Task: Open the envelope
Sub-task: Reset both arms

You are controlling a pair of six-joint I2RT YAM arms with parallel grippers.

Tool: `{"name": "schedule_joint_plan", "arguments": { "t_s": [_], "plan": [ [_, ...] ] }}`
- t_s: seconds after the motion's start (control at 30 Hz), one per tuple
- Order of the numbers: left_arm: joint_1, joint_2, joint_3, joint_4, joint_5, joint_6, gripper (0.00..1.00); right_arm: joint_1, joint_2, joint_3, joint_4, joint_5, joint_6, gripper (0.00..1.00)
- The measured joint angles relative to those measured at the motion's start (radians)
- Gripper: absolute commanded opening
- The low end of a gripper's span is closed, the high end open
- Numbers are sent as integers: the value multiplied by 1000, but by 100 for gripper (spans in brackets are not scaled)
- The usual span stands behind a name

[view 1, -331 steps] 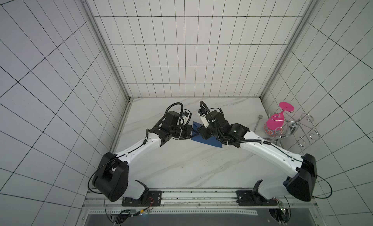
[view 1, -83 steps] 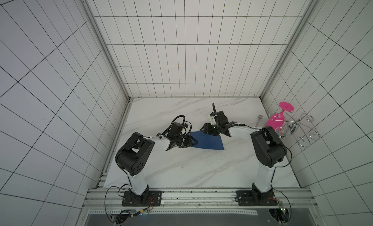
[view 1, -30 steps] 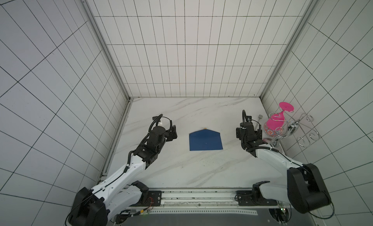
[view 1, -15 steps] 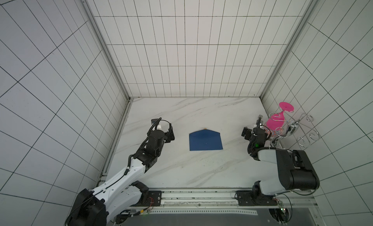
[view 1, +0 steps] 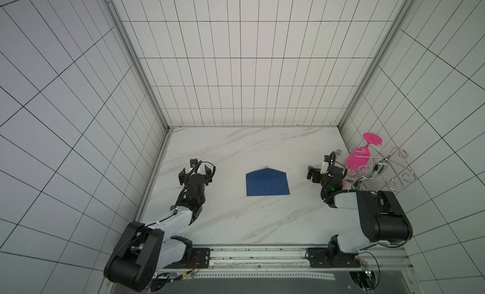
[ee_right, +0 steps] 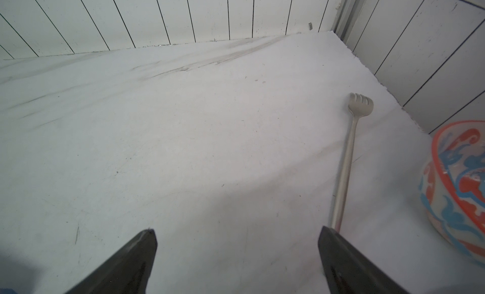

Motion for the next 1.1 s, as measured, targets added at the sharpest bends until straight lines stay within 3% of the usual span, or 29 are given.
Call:
{"name": "schedule_joint_plan", "arguments": {
  "t_s": [0.2,0.33,0.47,0.57,1.1],
  "plan": [
    [116,186,-33,261,92,-21,98,0,0,0,0,-6,-1,99],
    [158,382,-16,439,104,-35,99,0,0,0,0,-8,-1,99],
    [163,352,58,318,130,-55,99,0,0,0,0,-8,-1,99],
    [187,351,118,329,176,-56,99,0,0,0,0,-8,-1,99],
    [200,351,145,192,227,-77,99,0,0,0,0,-8,-1,99]
  ]
}}
